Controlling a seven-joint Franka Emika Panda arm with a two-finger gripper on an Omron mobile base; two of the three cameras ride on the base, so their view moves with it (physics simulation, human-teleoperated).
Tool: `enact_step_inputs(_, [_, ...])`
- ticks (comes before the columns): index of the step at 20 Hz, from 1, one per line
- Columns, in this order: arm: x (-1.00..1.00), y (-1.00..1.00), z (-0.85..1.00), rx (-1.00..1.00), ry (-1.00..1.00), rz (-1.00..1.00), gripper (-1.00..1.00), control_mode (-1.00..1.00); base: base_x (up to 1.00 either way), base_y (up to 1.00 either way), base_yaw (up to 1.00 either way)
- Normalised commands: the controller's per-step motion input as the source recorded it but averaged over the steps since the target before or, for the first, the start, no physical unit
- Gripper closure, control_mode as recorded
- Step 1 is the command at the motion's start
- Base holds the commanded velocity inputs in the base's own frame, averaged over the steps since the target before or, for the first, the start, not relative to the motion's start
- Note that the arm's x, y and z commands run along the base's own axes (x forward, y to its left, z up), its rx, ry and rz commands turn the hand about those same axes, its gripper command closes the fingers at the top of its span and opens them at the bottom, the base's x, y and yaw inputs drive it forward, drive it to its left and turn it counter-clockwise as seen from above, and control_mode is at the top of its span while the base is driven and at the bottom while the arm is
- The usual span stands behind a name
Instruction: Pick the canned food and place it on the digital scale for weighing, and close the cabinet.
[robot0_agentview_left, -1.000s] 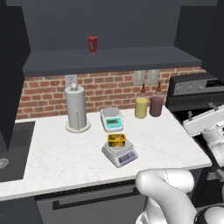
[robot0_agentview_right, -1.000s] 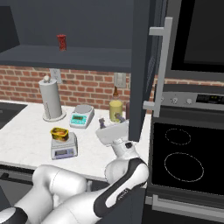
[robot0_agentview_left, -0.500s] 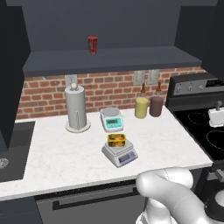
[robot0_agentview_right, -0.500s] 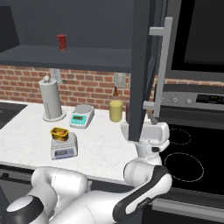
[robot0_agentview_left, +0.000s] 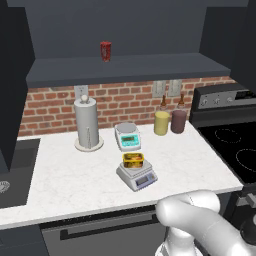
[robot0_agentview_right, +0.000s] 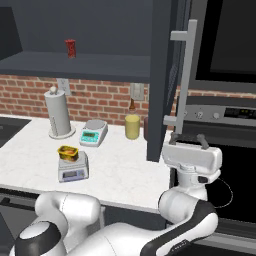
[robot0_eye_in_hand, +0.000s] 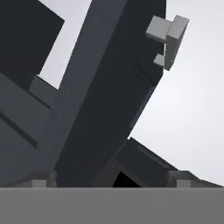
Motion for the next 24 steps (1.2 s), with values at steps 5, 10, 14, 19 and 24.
enact_step_inputs(5, [-0.32, -0.51, 0.81, 0.03, -0.04, -0.03, -1.00, -1.00, 0.00, 0.00, 0.00])
enact_step_inputs(10, [-0.55, 0.01, 0.78, -0.02, -0.12, -0.01, -1.00, -1.00, 0.00, 0.00, 0.00])
enact_step_inputs(14, [-0.80, 0.93, 0.21, -0.23, -0.22, 0.00, -1.00, -1.00, 0.00, 0.00, 0.00])
enact_step_inputs(19, [-0.41, 1.00, 0.15, -0.32, -0.13, 0.00, -1.00, -1.00, 0.00, 0.00, 0.00])
enact_step_inputs(24, [0.06, 1.00, 0.45, -0.29, -0.02, -0.06, -1.00, -1.00, 0.00, 0.00, 0.00])
